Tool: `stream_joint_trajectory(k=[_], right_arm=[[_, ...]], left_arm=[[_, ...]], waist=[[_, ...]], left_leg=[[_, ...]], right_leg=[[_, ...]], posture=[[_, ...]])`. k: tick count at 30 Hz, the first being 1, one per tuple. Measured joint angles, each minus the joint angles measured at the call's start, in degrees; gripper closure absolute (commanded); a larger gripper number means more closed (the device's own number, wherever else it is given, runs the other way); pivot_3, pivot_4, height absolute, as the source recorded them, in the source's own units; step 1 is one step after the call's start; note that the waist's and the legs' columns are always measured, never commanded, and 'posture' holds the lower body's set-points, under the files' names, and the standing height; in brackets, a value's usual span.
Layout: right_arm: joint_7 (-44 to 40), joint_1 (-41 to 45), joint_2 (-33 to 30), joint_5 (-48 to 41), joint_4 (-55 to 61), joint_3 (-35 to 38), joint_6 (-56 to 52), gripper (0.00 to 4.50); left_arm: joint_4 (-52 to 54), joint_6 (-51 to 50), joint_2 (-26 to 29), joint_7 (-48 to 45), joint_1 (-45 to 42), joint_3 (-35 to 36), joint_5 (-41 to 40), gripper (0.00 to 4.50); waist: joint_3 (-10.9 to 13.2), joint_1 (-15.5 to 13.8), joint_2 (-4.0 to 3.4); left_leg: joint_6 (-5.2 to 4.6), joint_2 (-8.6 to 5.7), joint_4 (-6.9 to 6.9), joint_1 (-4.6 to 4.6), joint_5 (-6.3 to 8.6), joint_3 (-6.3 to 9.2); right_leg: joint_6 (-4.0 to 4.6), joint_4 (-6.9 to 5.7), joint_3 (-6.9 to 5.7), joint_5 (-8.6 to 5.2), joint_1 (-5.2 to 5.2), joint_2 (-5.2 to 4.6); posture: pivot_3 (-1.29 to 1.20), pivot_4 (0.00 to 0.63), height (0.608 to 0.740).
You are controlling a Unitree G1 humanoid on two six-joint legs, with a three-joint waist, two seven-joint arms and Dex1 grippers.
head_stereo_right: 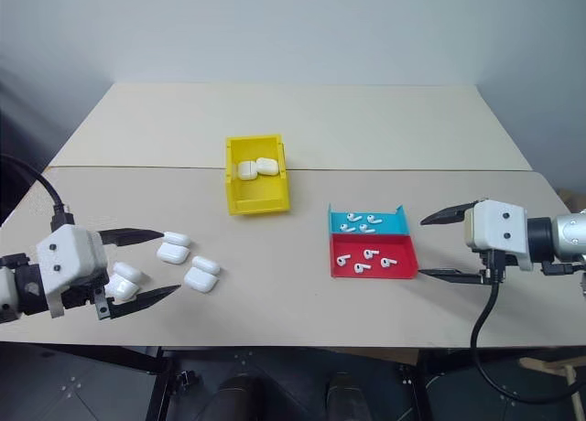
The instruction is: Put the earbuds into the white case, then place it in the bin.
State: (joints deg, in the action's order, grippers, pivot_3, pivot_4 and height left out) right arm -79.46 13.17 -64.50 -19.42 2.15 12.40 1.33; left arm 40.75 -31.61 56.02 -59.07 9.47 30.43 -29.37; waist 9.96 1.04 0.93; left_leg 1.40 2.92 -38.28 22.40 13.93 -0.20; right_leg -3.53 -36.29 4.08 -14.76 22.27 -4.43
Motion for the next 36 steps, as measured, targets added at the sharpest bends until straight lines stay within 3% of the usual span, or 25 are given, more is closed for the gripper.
stream_joint_trajectory(k=[8, 18, 22, 25, 30, 36], right_arm=[[-0.2, 2.88, 0.27, 0.12, -1.22, -0.68, 0.03, 0.03], [-1.63, 5.67, 0.86, 0.19, -3.85, -3.27, 0.6, 0.03], [-2.05, 6.48, 0.9, 0.6, -4.98, -4.41, 1.39, 0.03], [-2.79, 6.41, 0.73, 0.46, -4.97, -4.53, 1.38, 0.03], [-2.56, 4.92, 0.16, 0.46, -4.22, -4.13, 1.05, 0.03], [-1.31, -0.58, 0.18, 0.16, -0.98, -2.7, -0.64, 0.03]], left_arm=[[2.39, -2.63, -0.6, 5.71, -2.35, 0.5, -1.5, 0.0], [11.68, -11.56, -0.87, 12.05, 6.55, 5.45, 0.77, 0.0], [16.12, -19.35, -0.66, 12.99, 8.71, 11.44, -0.55, 0.0], [16.83, -30.77, 2.95, 12.61, 11.19, 16.32, -1.92, 0.0], [14.29, -47.08, 8.3, 13.21, 7.75, 16.97, -3.82, 0.0], [2.43, -57.17, 22.31, 9.47, 0.5, 10.5, -8.06, 0.0]], waist=[[0.01, 0.07, 0.02], [0.02, 0.1, 0.03], [0.03, 0.13, 0.05], [0.03, 0.17, 0.04], [0.04, -0.05, 0.07], [0.08, 0.02, 0.18]], left_leg=[[0.0, 0.0, 0.0, 0.02, 0.0, 0.01], [0.0, 0.0, 0.0, 0.01, 0.0, 0.01], [0.0, 0.0, 0.0, -0.01, 0.0, 0.01], [0.0, 0.0, 0.0, -0.04, 0.0, 0.02], [0.0, 0.0, 0.0, -0.04, 0.0, 0.03], [0.0, -0.01, 0.02, -0.02, 0.0, 0.04]], right_leg=[[0.0, 0.03, 0.0, 0.0, 0.0, 0.01], [0.0, 0.02, 0.0, 0.0, 0.0, 0.0], [0.0, 0.0, 0.0, 0.0, 0.01, 0.0], [0.01, -0.03, 0.0, -0.01, 0.01, 0.01], [0.01, -0.04, -0.02, -0.03, 0.01, 0.0], [0.03, -0.09, -0.03, -0.06, 0.06, 0.01]], posture=[[0.0, 0.15, 0.74], [0.0, 0.15, 0.74], [0.0, 0.15, 0.74], [0.0, 0.15, 0.74], [0.0, 0.15, 0.74], [0.0, 0.15, 0.74]])
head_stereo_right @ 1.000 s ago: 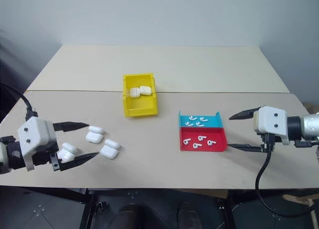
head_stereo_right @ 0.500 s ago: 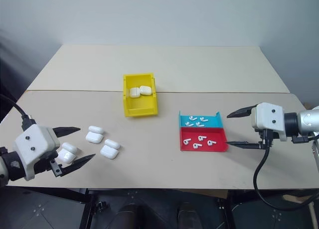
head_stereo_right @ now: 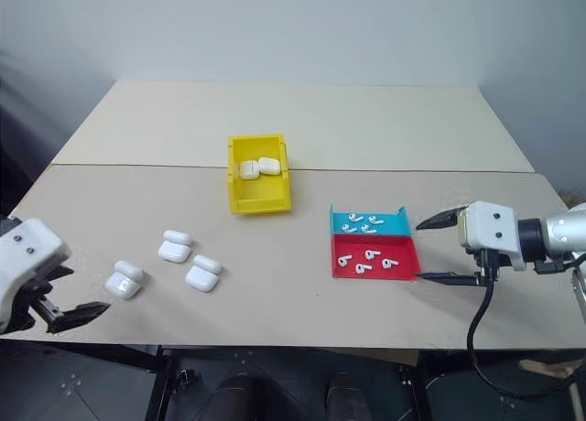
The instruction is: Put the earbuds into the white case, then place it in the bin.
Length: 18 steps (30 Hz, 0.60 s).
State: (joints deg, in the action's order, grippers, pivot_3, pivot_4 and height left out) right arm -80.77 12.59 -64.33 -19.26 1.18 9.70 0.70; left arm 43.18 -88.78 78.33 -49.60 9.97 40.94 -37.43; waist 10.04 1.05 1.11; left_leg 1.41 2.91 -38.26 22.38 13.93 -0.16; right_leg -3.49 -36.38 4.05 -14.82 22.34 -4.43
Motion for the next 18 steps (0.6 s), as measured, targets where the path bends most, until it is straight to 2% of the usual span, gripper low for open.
stream_joint_trajectory(k=[3, 6, 8, 10, 14, 18], right_arm=[[0.9, -1.37, 0.09, 0.01, 1.65, 0.05, -1.0, 0.03], [1.16, -1.61, 0.25, 0.02, 2.16, -0.09, -1.72, 0.03], [1.51, -1.23, 0.33, 0.1, 2.09, -0.28, -1.96, 0.03], [2.18, -1.06, 0.35, 0.52, 2.02, -0.39, -2.17, 0.03], [3.01, -2.41, 0.33, 1.01, 2.19, -0.14, -2.49, 0.03], [3.43, -3.3, 0.29, 1.0, 2.87, 0.21, -2.71, 0.03]], left_arm=[[-7.27, 0.34, 6.84, -4.17, -3.37, -5.93, -3.06, 0.0], [-12.64, 4.33, 13.13, -5.75, -6.62, -14.87, -3.46, 0.0], [-16.41, 7.92, 14.99, -5.56, -9.48, -21.09, -2.88, 0.0], [-19.3, 10.72, 15.18, -4.98, -12.15, -27.58, -2.07, 0.0], [-22.13, 11.43, 13.71, -4.34, -17.55, -34.85, -0.83, 0.0], [-27.02, 10.11, 7.19, -2.18, -27.23, -41.41, 0.85, 0.0]], waist=[[0.02, 0.11, 0.01], [0.07, 0.28, 0.08], [0.07, 0.36, 0.06], [0.08, 0.42, 0.08], [0.1, 0.14, 0.13], [0.1, -0.23, 0.13]], left_leg=[[0.0, 0.0, 0.01, 0.01, 0.0, -0.03], [0.01, -0.01, 0.03, 0.02, 0.0, -0.04], [0.01, -0.01, 0.09, 0.02, 0.0, -0.04], [0.0, -0.01, 0.15, 0.07, 0.0, -0.03], [0.03, -0.02, 0.13, 0.56, -0.02, -0.01], [0.03, -0.04, 0.08, 0.55, -0.03, 0.02]], right_leg=[[0.03, -0.13, 0.01, -0.06, 0.07, -0.01], [0.1, -0.33, 0.03, -0.15, 0.21, 0.0], [0.16, -0.42, 0.03, -0.2, 0.27, 0.02], [0.2, -0.53, 0.02, -0.29, 0.37, 0.04], [0.2, -0.66, 0.02, -0.3, 0.89, 0.04], [0.19, -0.71, 0.01, -0.31, 0.87, 0.05]], posture=[[0.0, 0.15, 0.74], [0.0, 0.15, 0.74], [0.0, 0.15, 0.74], [0.0, 0.15, 0.74], [0.0, 0.15, 0.74], [0.0, 0.15, 0.74]])
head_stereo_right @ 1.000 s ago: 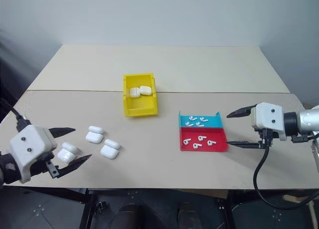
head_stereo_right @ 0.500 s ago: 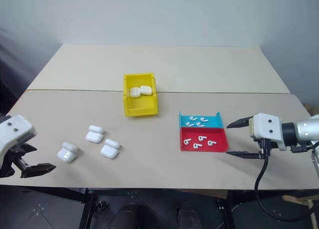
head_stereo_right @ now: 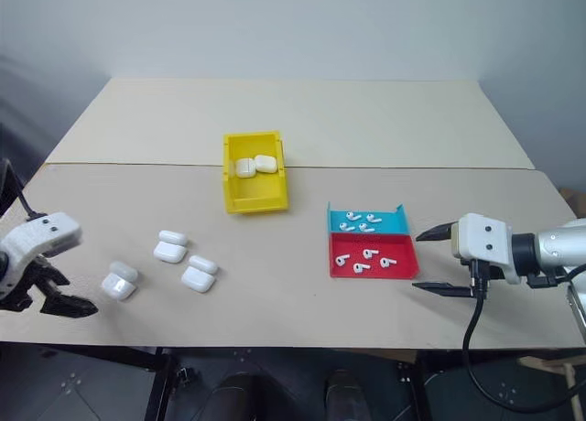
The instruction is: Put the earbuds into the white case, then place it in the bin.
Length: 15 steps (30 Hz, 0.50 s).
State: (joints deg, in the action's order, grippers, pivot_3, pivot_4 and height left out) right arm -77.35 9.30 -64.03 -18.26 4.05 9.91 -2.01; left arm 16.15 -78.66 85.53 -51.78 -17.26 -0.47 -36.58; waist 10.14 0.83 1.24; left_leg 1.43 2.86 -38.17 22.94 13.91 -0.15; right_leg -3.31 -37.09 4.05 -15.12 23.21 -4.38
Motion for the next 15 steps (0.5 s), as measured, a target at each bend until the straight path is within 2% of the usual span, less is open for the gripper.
stream_joint_trajectory(k=[6, 11, 15], right_arm=[[0.19, 0.31, -0.1, 0.06, 0.08, 0.1, -0.36, 0.03], [0.36, 0.4, -0.1, 0.15, 0.03, 0.1, -0.37, 0.03], [0.31, 0.39, -0.1, 0.16, 0.08, 0.1, -0.39, 0.03]], left_arm=[[-3.87, -1.62, -4.06, 0.49, -8.7, -9.52, 3.67, 0.0], [-6.82, -3.07, -7.56, 0.21, -12.43, -12.93, 4.99, 0.0], [-7.73, -3.74, -8.2, -0.11, -13.62, -14.82, 5.9, 0.0]], waist=[[0.02, 0.01, 0.07], [0.01, 0.05, 0.08], [0.01, 0.17, 0.08]], left_leg=[[0.0, -0.01, -0.07, 0.07, 0.0, 0.0], [0.0, 0.0, -0.11, 0.07, 0.0, 0.02], [0.0, -0.01, -0.11, 0.07, 0.0, 0.02]], right_leg=[[-0.03, 0.01, 0.01, -0.01, 0.0, -0.02], [-0.03, -0.03, 0.0, -0.01, 0.0, -0.01], [-0.03, -0.02, 0.0, -0.01, 0.0, -0.01]], posture=[[0.0, 0.15, 0.74], [0.0, 0.15, 0.74], [0.0, 0.15, 0.74]])
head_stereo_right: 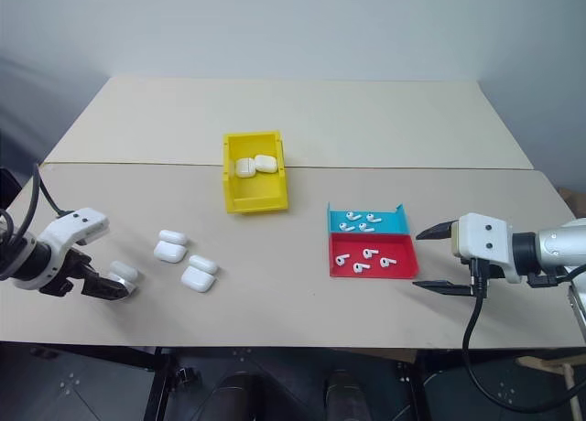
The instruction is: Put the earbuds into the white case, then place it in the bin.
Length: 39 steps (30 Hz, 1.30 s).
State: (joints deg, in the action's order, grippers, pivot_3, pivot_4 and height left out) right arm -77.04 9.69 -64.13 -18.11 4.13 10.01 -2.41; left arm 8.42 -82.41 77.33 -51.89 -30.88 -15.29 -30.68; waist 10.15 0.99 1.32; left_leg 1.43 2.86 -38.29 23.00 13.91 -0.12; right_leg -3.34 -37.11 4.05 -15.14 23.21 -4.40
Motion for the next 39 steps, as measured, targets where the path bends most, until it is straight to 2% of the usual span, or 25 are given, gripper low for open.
stream_joint_trajectory(k=[12, 22, 25, 29, 39], right_arm=[[-0.24, 0.62, -0.14, 0.01, 0.07, -0.01, -0.24, 0.03], [-0.24, 0.5, -0.89, 0.04, 0.26, -0.01, -0.58, 0.03], [-0.14, 0.48, -0.89, 0.06, 0.26, -0.01, -0.58, 0.0], [0.11, 0.49, -0.89, 0.09, 0.26, -0.01, -0.58, 0.0], [0.59, 0.5, -0.9, 1.07, 0.31, 0.06, -0.57, 0.0]], left_arm=[[-2.48, 1.64, -4.31, 0.02, -2.55, -4.5, 4.02, 0.0], [-2.9, 2.24, -4.93, -1.36, -3.11, -5.44, 5.99, 0.0], [-2.89, 2.36, -4.92, -1.72, -3.12, -5.65, 6.36, 0.58], [-3.1, 2.55, -4.97, -1.56, -3.12, -6.02, 7.94, 1.72], [0.16, 4.11, -4.72, -1.26, -0.68, -3.98, 8.36, 1.73]], waist=[[0.0, -0.13, 0.0], [-0.03, -0.18, -0.04], [-0.03, -0.17, -0.04], [-0.03, -0.17, -0.04], [-0.02, -0.17, -0.03]], left_leg=[[0.0, -0.01, -0.05, -0.01, 0.0, 0.02], [0.0, -0.01, -0.07, -0.07, 0.0, 0.02], [0.0, -0.01, -0.07, -0.06, 0.0, 0.02], [0.0, -0.02, -0.08, -0.04, 0.0, 0.02], [0.0, -0.01, -0.1, 0.01, 0.0, 0.02]], right_leg=[[0.0, -0.03, -0.01, 0.0, -0.04, 0.0], [0.0, -0.05, 0.0, 0.0, -0.08, -0.01], [-0.01, -0.06, 0.0, 0.0, -0.08, -0.01], [-0.01, -0.04, 0.0, 0.0, -0.07, -0.01], [-0.02, -0.03, 0.0, 0.0, -0.05, -0.02]], posture=[[0.0, 0.15, 0.74], [0.0, 0.15, 0.74], [0.0, 0.15, 0.74], [0.0, 0.15, 0.74], [0.0, 0.15, 0.74]])
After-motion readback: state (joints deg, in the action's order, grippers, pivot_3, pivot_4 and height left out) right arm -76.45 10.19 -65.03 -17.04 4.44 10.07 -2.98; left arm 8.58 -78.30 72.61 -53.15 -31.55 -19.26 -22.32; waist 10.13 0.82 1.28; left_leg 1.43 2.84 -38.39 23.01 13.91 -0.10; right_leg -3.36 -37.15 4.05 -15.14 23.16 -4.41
